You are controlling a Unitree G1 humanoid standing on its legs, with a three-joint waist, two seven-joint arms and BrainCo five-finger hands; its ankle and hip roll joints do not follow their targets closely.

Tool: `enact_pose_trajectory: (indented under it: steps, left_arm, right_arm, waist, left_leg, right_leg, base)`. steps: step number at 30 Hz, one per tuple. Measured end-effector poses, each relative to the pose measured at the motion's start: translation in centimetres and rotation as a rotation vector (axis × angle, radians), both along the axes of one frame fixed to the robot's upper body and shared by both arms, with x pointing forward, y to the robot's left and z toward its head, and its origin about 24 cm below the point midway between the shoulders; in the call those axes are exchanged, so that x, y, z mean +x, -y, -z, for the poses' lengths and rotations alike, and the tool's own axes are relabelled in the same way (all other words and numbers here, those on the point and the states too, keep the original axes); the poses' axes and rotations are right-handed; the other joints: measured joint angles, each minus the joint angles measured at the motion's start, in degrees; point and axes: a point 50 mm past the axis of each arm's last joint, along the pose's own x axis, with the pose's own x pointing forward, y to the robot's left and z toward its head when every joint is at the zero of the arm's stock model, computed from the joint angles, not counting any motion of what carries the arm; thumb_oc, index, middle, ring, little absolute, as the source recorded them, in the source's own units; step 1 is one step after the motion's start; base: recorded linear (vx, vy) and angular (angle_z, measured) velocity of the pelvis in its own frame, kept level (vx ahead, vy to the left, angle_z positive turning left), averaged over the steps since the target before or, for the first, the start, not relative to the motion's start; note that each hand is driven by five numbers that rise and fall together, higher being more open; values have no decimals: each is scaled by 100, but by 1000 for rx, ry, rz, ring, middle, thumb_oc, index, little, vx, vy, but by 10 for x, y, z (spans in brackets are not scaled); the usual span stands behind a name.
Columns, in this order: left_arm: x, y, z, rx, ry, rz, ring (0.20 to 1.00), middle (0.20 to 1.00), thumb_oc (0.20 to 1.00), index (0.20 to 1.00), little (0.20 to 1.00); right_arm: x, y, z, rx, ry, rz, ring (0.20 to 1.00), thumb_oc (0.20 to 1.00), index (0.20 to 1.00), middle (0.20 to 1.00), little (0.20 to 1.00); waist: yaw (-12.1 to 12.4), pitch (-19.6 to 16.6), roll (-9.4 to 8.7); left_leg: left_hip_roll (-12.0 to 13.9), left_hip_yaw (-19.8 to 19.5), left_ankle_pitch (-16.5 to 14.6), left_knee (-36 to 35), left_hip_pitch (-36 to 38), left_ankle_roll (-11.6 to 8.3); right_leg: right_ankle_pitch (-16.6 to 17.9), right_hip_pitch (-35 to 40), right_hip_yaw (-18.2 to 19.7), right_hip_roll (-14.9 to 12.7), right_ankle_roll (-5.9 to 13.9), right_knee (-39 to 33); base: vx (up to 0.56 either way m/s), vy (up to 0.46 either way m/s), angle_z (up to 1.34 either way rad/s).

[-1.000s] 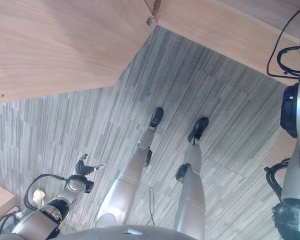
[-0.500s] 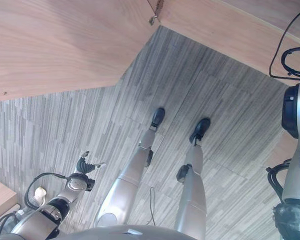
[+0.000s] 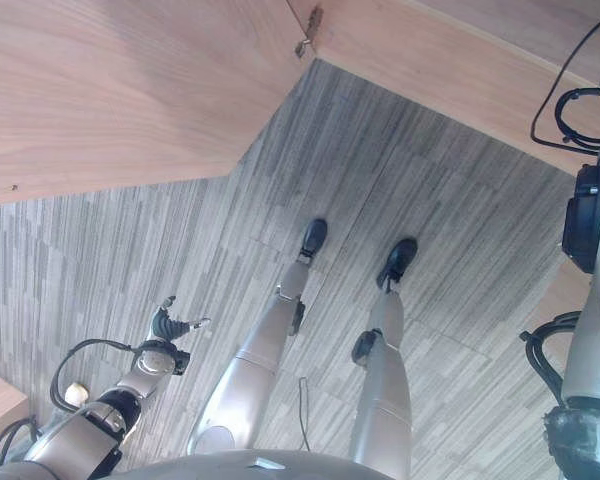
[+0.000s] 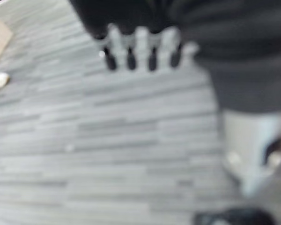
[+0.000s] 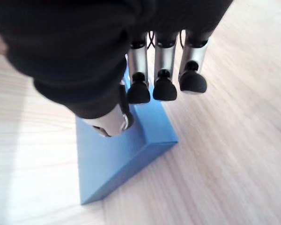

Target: Put the empty folder in the office cabinet

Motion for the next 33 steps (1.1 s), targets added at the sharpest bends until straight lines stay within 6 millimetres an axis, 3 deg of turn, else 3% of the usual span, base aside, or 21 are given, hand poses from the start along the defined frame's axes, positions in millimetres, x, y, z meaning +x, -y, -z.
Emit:
enact_pose_trajectory:
  steps: [4,10,16,20,21,22,23,25,26,27,28,29,30,31,33]
  left_arm:
    - [0,-2,0,7,3,-16,1000,1000,1000,1000,1000]
    - [0,-2,-1,8,9,-25,1000,1000,1000,1000,1000]
    - [4,0,-3,8,24,-35,1000,1000,1000,1000,1000]
    - [10,7,-5,-6,40,-29,1000,1000,1000,1000,1000]
    - [9,9,-4,-9,34,-28,1000,1000,1000,1000,1000]
    - [4,8,0,-3,17,-29,1000,1000,1000,1000,1000]
    - [0,5,2,-2,6,-43,1000,1000,1000,1000,1000]
    - [-16,1,12,-8,-35,-69,1000,1000,1000,1000,1000]
    - [-22,0,15,-1,-56,-71,1000,1000,1000,1000,1000]
    - [-26,-2,18,6,-73,-74,1000,1000,1000,1000,1000]
    - [-30,-3,20,16,-96,-73,1000,1000,1000,1000,1000]
    - [-42,-7,27,13,-139,-94,1000,1000,1000,1000,1000]
    - [-58,-12,35,24,-195,-114,1000,1000,1000,1000,1000]
    - [-67,-15,39,26,-232,-135,1000,1000,1000,1000,1000]
    - [-85,-18,47,16,-291,-183,1000,1000,1000,1000,1000]
  right_arm:
    - [3,-11,-6,-12,26,4,200,200,200,200,200]
    - [2,-11,-5,-16,7,44,200,200,200,200,200]
    - [6,1,29,82,-74,96,200,200,200,200,200]
    - [15,3,85,125,-201,97,200,200,200,200,200]
    - [18,1,106,141,-252,92,200,200,200,200,200]
    - [23,-7,137,109,-344,82,200,200,200,200,200]
    - [26,-15,155,84,-395,66,200,200,200,200,200]
    - [29,-27,183,54,-474,33,200,200,200,200,200]
    - [29,-30,194,29,-495,22,200,200,200,200,200]
    - [26,-29,206,8,-518,16,200,200,200,200,200]
    - [22,-28,223,-14,-553,7,200,200,200,200,200]
    - [16,-36,254,-42,-613,-30,200,200,200,200,200]
    - [7,-52,293,-34,-682,-89,200,200,200,200,200]
    - [-3,-63,319,-19,-711,-129,200,200,200,200,200]
    - [-19,-88,355,2,-758,-203,200,200,200,200,200]
  waist:
    - [-157,0,0]
    - [-213,-1,-1]
    - [-273,0,-1]
    - [-292,6,-11]
    - [-298,7,-10]
    - [-384,4,-14]
    - [-444,-2,-22]
    - [-478,-232,-54]
    - [-478,-316,-48]
    - [-582,-325,-65]
    - [-647,-325,-68]
    - [-703,-328,-73]
    - [-786,-350,-104]
    - [-801,-381,-141]
    - [-930,-425,-133]
  left_leg:
    - [2,48,-1,34,88,1]
    - [3,114,1,52,103,4]
    - [6,112,-1,56,182,5]
    - [6,134,-12,-32,772,9]
    - [8,132,-16,-99,1066,14]
    - [-1,148,-151,-111,1502,-17]
    - [2,133,-171,-127,1736,-11]
    - [170,148,-177,-330,1996,12]
    - [241,190,-144,-499,2131,14]
    - [139,154,-71,-587,2292,-37]
    - [73,97,-41,-659,2494,-7]
    - [67,120,-43,-761,2866,21]
    - [50,222,-61,-869,3302,91]
    - [41,298,-105,-908,3532,134]
    - [47,384,-175,-969,3893,193]
  right_leg:
    - [-65,81,28,-3,85,-2]
    - [-51,77,127,-1,87,-1]
    - [55,158,129,2,29,1]
    - [47,695,125,1,22,1]
    - [44,945,127,-1,24,0]
    - [-249,1386,131,-12,58,-1]
    - [-388,1620,120,-6,75,-5]
    - [-892,1774,-60,31,358,27]
    - [-896,1760,-119,64,250,312]
    - [-792,1963,-168,-23,307,447]
    - [-759,2215,-163,-25,92,313]
    - [-701,2597,-147,-16,85,171]
    - [-635,2996,-79,-28,16,36]
    - [-627,3167,-15,-30,4,20]
    - [-629,3437,22,-36,3,20]
  base:
    - [-8,1,-1]
    - [-12,-3,-2]
    - [0,0,0]
    - [0,0,0]
    - [0,0,0]
    - [0,0,0]
    - [11,19,-8]
    - [5,47,-35]
    - [6,61,-19]
    - [50,50,19]
    - [66,60,34]
    - [79,108,7]
    - [41,96,-25]
    - [33,113,-40]
    - [48,93,-31]
